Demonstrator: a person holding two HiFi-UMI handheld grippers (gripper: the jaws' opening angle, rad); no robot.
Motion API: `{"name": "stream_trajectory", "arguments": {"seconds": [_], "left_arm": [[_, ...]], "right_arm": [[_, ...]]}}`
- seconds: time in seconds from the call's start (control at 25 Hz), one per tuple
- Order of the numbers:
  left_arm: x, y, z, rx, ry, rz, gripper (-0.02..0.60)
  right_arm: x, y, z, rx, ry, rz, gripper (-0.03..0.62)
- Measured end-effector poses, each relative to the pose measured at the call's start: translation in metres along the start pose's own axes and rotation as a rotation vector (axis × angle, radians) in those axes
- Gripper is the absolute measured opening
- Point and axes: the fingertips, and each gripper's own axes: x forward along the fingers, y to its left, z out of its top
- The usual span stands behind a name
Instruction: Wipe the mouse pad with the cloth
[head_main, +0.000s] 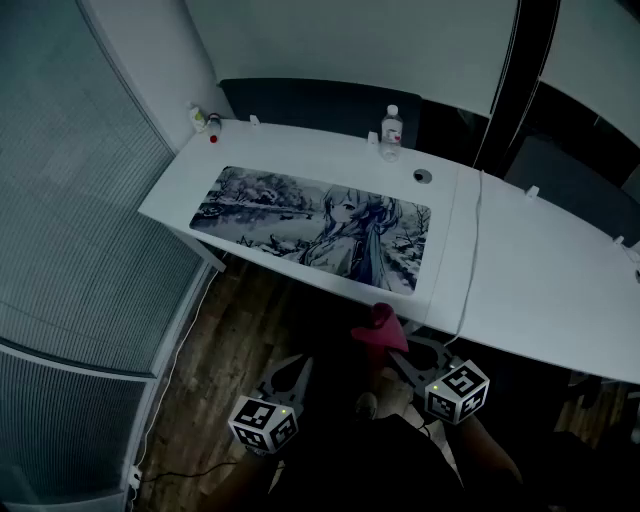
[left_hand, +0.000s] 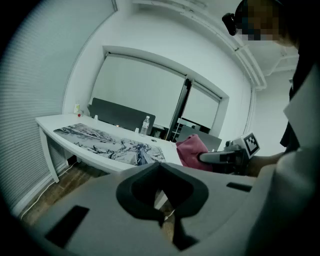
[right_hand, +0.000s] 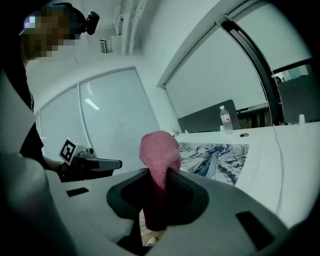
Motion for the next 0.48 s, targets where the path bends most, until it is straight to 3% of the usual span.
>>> {"name": "stream_trajectory", "arguments": {"seconds": [0.48], "left_arm": [[0.0061, 0.0057, -0.0009, 0.006, 0.010, -0.004, 0.005]], "right_arm": [[0.0035, -0.0048, 0.0018, 0.013, -0.017, 0.012, 0.083]]}}
